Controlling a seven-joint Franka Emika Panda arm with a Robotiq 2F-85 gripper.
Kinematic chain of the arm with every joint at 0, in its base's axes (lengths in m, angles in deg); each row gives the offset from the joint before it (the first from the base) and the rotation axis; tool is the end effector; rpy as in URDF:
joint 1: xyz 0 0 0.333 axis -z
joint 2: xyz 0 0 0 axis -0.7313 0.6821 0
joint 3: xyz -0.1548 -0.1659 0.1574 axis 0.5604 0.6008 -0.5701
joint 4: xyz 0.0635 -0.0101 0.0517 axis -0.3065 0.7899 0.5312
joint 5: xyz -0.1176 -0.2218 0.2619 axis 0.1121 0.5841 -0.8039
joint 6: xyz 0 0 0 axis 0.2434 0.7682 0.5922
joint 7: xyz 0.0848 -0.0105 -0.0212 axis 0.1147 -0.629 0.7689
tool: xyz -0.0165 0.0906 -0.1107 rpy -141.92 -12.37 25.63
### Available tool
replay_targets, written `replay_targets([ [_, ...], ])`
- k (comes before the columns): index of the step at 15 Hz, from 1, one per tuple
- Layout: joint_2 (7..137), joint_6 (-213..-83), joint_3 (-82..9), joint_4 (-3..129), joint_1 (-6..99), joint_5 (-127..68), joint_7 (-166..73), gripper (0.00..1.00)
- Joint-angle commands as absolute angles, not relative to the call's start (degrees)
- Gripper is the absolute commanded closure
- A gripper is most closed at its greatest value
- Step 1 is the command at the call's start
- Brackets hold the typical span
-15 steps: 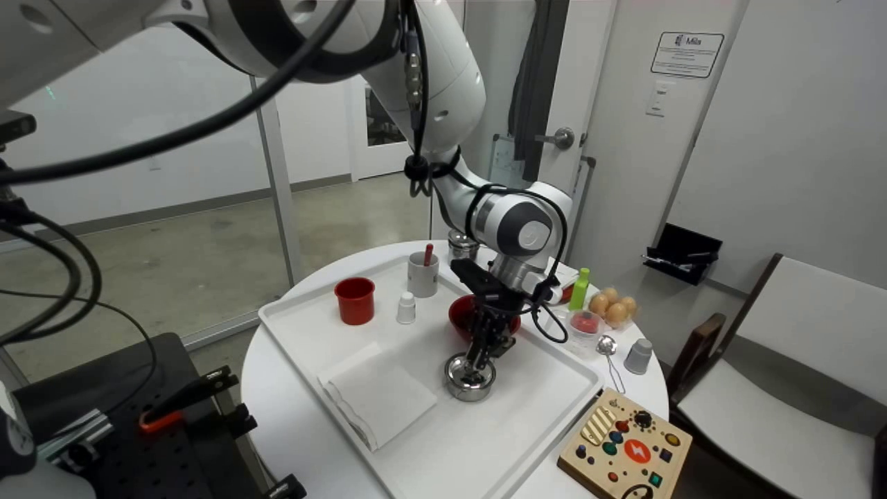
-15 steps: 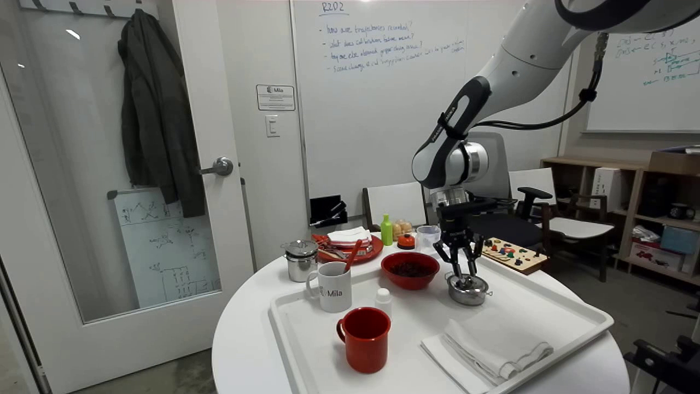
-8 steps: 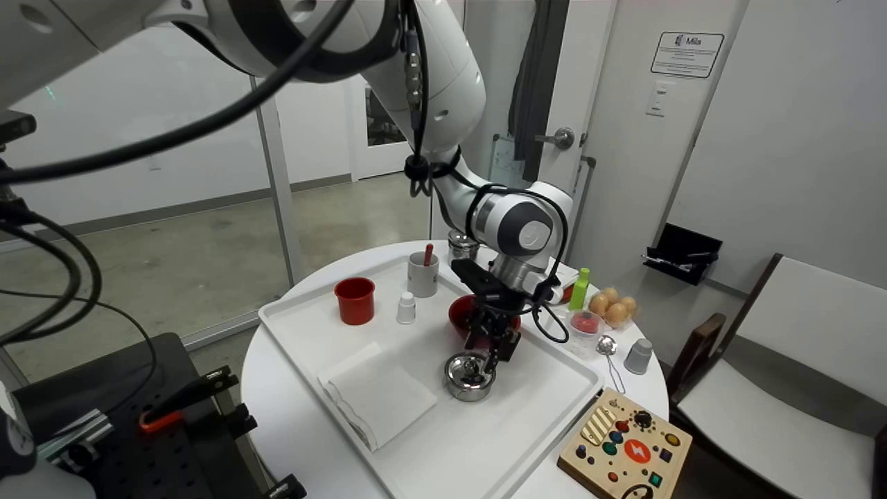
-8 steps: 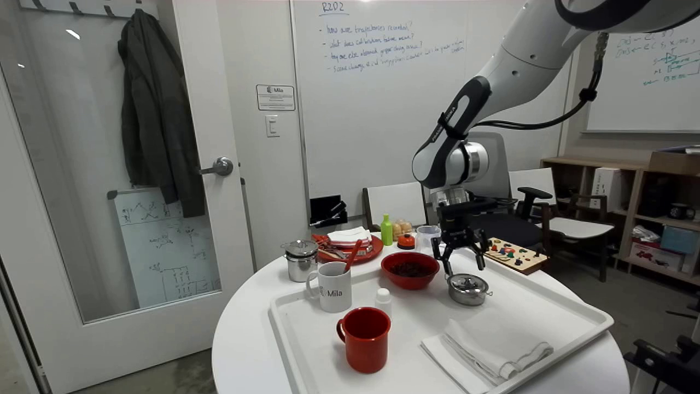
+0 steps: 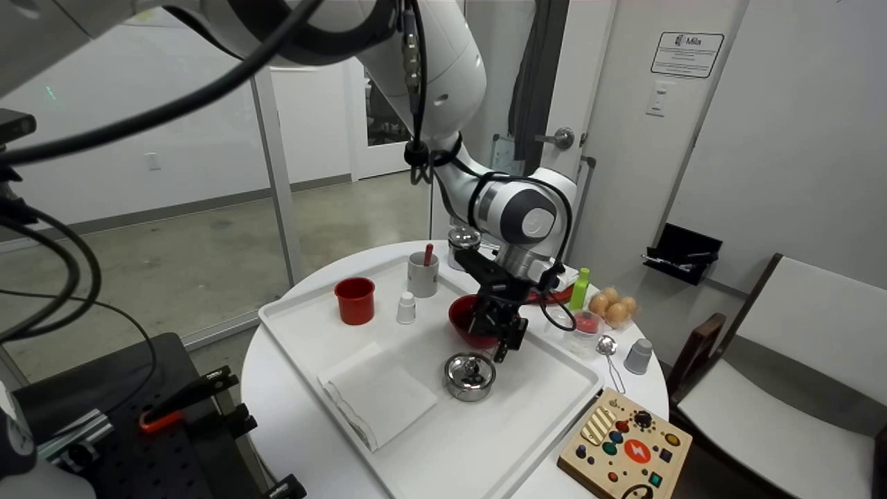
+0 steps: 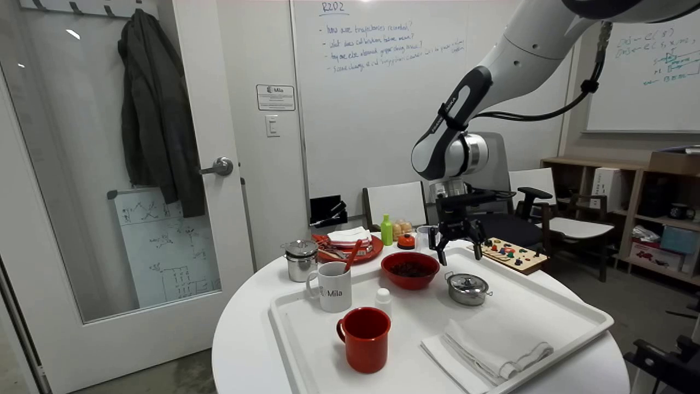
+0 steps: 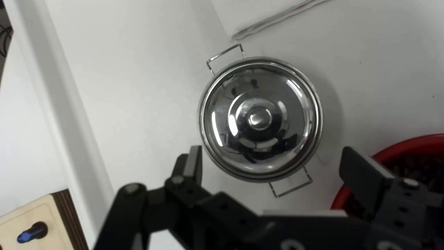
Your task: Cover the silver pot with the silver lid
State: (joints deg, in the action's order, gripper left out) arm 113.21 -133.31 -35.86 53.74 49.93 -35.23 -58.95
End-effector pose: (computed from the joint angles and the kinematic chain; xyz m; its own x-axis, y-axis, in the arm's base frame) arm 0.5910 -0.0707 0.0221 0.8432 -0.4230 -0.3319 -0.4011 -0.9059 0.1357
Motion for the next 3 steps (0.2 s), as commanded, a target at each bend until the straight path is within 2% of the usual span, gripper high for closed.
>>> replay_targets([
  [1,113.1,-133.2,-35.4,53.7,49.6,-35.7,-58.5,0.00],
  [3,112.9,-133.2,-35.4,54.1,49.6,-35.7,-58.4,0.00],
])
